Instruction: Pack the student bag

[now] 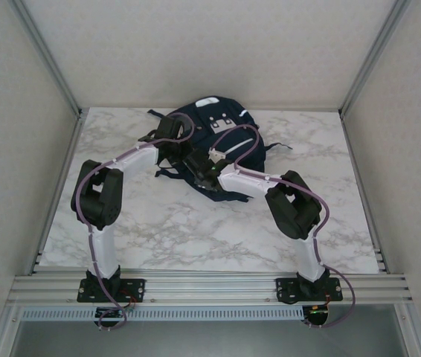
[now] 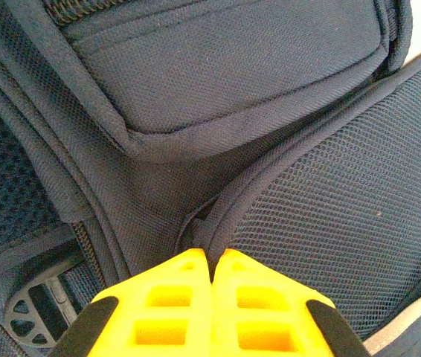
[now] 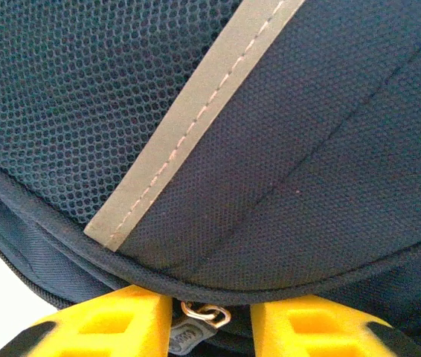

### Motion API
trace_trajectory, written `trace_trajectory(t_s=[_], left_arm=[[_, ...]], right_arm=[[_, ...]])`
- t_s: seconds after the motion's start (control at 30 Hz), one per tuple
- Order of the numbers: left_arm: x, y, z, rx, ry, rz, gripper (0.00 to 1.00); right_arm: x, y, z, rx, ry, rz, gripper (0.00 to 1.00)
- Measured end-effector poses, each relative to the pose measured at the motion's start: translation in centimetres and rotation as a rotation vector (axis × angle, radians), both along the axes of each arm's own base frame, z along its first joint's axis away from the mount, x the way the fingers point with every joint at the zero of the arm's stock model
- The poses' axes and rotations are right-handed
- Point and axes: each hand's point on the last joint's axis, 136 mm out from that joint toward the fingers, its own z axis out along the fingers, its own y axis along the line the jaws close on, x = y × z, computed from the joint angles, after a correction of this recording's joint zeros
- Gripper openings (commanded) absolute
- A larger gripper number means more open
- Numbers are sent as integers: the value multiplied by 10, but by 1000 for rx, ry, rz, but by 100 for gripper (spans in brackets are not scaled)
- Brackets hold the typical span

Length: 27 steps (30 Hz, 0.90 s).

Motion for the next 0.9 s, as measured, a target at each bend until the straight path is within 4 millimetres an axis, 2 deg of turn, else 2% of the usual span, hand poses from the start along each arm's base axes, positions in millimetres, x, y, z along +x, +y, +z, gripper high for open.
trace_trajectory(t_s=[0.23, 0.3, 0.37, 0.47, 0.53, 0.7, 0.9], left_arm=[[0, -2, -1, -11, 3, -3, 0], [0, -3, -2, -14, 6, -3, 0], [0, -3, -2, -16, 8, 0, 0], [0, -3, -1, -19, 10, 2, 0], [0, -3, -1, -22, 11, 6, 0], [0, -3, -1, -29, 13, 11, 0], [1, -4, 0, -35, 10, 9, 0]], right_arm=[[0, -5, 1, -19, -4, -14, 27], [0, -5, 1, -18, -4, -15, 30], [0, -5, 1, -14, 2, -13, 42], [3, -3, -1, 9, 21, -25, 48], [5, -1, -3, 12, 37, -37, 47], [8, -3, -8, -24, 59, -82, 35], [9, -6, -9, -32, 57, -105, 28]])
